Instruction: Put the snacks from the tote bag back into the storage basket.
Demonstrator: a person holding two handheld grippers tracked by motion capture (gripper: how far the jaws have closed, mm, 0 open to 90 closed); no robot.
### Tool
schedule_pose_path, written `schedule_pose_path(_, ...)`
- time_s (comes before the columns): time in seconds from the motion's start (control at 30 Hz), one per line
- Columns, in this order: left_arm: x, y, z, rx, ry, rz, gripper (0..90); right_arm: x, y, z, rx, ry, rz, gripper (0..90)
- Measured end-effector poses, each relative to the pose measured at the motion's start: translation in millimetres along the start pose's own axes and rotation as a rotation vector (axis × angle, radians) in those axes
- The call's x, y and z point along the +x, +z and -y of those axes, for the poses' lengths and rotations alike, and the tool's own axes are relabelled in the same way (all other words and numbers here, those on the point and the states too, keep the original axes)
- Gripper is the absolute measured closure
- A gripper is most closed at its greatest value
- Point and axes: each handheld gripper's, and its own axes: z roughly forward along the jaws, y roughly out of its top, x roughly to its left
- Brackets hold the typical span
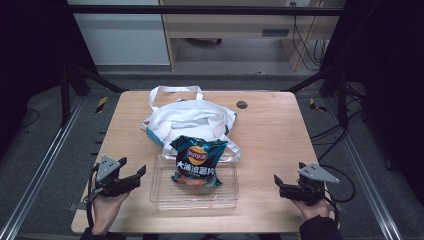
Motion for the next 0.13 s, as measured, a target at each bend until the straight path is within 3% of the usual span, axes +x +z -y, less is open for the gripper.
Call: schedule_pose_path(0.13, 3.0, 7.8, 2.1, 0.044, 0.003, -0.017, 23.5, -0.9, 2.4, 0.8, 0.019, -0.009, 0.008, 4.7)
